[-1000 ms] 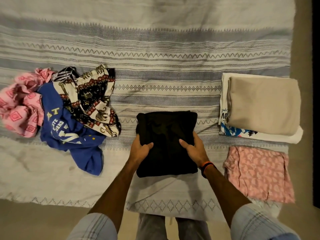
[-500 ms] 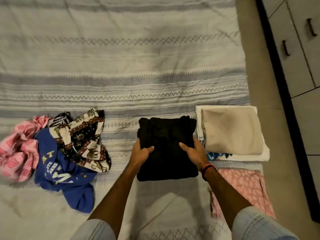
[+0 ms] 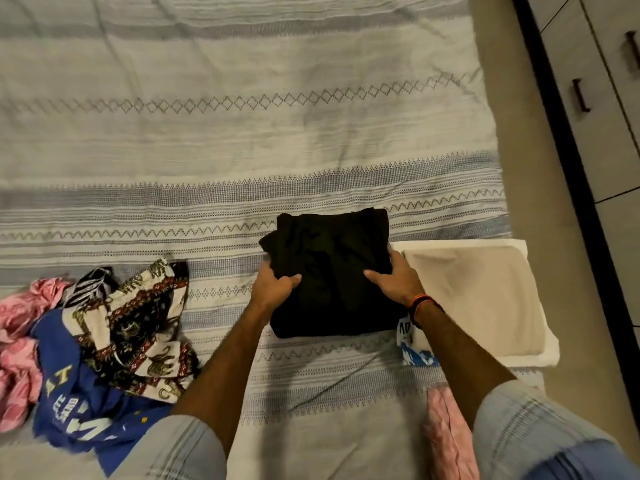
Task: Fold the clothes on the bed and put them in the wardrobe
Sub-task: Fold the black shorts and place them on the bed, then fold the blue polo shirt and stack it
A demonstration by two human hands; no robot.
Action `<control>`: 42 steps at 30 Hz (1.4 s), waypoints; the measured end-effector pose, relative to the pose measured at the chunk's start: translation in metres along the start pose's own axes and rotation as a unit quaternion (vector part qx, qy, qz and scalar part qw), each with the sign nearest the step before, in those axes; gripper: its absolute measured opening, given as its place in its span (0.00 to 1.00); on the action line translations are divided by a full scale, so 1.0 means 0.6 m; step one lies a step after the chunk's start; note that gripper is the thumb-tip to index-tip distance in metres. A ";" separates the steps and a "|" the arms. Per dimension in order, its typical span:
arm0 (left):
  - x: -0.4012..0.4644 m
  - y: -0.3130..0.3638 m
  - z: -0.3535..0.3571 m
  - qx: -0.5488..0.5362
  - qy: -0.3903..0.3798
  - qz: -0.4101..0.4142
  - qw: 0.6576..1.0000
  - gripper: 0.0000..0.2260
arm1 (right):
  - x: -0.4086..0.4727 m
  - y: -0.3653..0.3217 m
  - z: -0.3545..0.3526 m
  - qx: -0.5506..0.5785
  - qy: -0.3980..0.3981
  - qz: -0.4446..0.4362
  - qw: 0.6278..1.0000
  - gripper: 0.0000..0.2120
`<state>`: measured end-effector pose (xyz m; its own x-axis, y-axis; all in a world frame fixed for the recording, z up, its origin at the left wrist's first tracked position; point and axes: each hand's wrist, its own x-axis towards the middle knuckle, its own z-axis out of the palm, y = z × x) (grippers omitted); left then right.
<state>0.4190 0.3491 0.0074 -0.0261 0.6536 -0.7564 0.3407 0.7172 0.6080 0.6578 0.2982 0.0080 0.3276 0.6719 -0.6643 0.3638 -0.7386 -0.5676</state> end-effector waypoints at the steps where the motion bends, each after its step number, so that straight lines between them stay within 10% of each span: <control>1: 0.006 -0.005 -0.003 0.024 0.000 -0.016 1.000 0.31 | 0.004 0.004 -0.002 -0.064 0.006 0.030 0.997 0.32; 24: -0.263 -0.084 -0.062 0.094 -0.024 0.069 0.993 0.30 | -0.312 -0.007 0.031 0.008 0.037 -0.097 0.995 0.25; 42: -0.484 -0.290 -0.237 -0.045 0.098 0.053 0.993 0.14 | -0.533 0.014 0.163 -0.040 -0.061 -0.246 0.967 0.17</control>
<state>0.2338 0.0687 0.1555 -0.1799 0.7545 -0.6311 0.2667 0.6550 0.7070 0.4706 0.0718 0.1679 -0.0057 0.9252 -0.3794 0.5162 -0.3222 -0.7935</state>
